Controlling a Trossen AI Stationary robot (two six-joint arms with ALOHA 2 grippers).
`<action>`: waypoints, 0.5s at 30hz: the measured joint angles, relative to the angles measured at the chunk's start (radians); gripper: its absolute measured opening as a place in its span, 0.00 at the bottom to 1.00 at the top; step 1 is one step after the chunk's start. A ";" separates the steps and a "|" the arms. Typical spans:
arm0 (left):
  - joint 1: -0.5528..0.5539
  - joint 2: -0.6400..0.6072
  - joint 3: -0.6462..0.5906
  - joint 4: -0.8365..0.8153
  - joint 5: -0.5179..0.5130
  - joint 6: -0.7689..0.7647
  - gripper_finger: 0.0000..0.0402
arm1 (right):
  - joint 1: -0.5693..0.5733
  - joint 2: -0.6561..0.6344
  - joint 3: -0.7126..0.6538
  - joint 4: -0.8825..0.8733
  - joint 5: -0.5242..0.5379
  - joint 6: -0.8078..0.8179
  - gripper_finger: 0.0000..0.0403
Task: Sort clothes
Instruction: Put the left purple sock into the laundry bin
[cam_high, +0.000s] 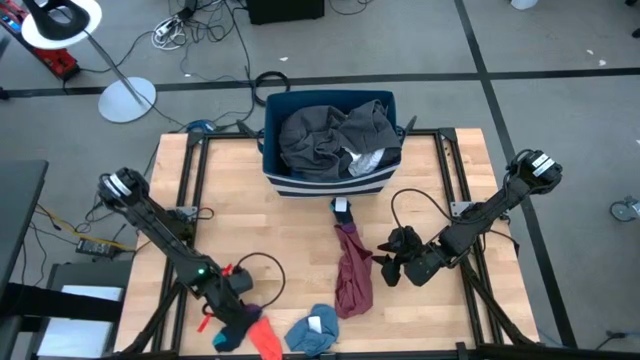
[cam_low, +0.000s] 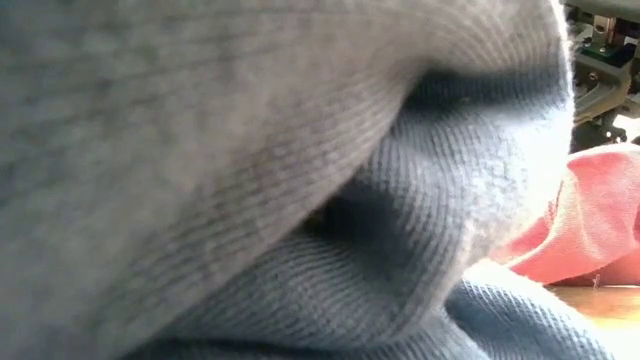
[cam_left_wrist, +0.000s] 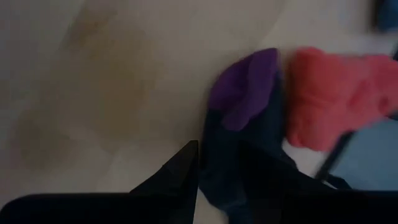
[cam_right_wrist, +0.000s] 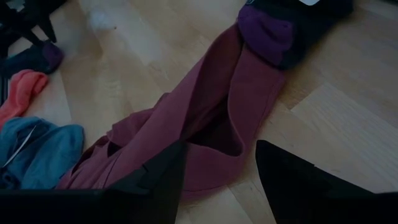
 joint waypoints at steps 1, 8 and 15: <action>0.000 -0.005 0.000 0.010 0.007 -0.002 0.29 | 0.000 0.000 0.000 0.000 0.000 0.000 0.49; -0.002 0.009 0.011 0.035 -0.032 -0.007 0.29 | 0.000 0.000 0.000 0.001 0.000 0.000 0.49; -0.002 0.103 0.013 0.077 -0.022 -0.023 0.28 | 0.000 0.000 0.000 0.003 0.000 0.000 0.49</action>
